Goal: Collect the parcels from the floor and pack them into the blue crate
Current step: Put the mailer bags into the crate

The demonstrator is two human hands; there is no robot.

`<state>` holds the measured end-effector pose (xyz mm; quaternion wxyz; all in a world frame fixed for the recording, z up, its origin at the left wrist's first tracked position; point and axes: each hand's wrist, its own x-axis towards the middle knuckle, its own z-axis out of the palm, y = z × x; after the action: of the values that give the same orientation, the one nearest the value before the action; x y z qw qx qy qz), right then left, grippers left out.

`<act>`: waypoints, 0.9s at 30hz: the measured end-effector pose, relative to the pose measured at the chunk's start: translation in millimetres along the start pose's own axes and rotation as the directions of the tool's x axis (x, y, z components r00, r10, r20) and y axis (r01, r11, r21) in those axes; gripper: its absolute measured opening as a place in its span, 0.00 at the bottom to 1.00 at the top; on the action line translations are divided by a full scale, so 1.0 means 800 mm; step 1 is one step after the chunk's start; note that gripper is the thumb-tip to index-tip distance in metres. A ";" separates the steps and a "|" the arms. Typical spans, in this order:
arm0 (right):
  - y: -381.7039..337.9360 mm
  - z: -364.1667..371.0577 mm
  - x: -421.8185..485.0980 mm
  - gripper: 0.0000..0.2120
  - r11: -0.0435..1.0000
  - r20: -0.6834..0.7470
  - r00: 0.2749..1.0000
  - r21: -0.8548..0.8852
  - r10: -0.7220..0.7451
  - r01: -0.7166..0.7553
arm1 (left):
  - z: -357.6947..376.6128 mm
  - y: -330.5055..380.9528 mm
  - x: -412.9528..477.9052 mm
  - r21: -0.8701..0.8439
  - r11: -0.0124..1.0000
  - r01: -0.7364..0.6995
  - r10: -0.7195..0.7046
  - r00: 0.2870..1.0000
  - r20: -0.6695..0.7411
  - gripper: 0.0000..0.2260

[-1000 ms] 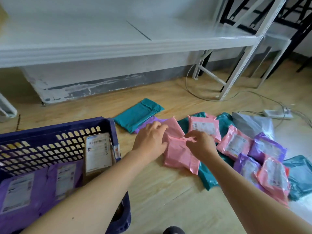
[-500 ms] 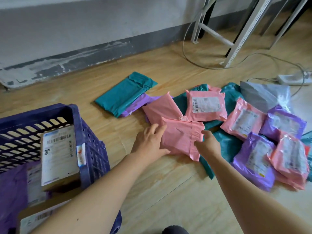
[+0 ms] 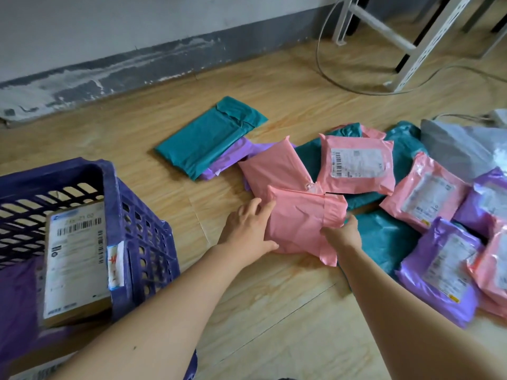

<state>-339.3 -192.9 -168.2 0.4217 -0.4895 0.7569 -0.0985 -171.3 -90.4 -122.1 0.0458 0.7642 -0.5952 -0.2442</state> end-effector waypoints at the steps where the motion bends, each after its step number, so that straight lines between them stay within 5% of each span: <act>1: 0.001 0.001 0.004 0.31 0.999 -0.007 1.000 0.032 0.022 -0.022 | 0.001 -0.002 0.001 -0.003 1.000 0.005 -0.005 1.000 0.006 0.39; 7: -0.003 0.015 0.009 0.06 0.999 0.106 0.994 -0.016 0.035 -0.034 | 0.013 -0.011 0.008 0.029 0.999 0.014 -0.016 0.998 0.056 0.40; 15: -0.007 0.044 0.004 0.16 0.989 0.285 0.954 -0.136 0.090 -0.053 | 0.029 -0.017 0.000 -0.025 0.997 0.072 -0.066 0.981 0.182 0.41; 21: -0.028 0.045 -0.016 0.05 0.930 0.439 0.893 0.276 0.101 -0.241 | 0.036 -0.028 -0.010 0.096 0.988 0.125 -0.150 0.931 0.332 0.53; 24: -0.045 0.037 -0.021 0.04 0.876 0.493 0.867 0.386 0.069 -0.289 | 0.034 -0.032 -0.009 0.147 0.979 0.139 -0.166 0.967 0.196 0.49; 27: -0.057 0.032 -0.030 0.06 0.871 0.543 0.839 0.393 0.040 -0.296 | 0.030 -0.037 -0.005 0.137 0.981 0.136 -0.124 0.988 -0.089 0.33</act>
<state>-286.2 -189.4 -145.8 0.7207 -0.3128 0.6102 -0.1014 -155.9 -72.6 -152.8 -0.0011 0.8120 -0.5576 -0.1727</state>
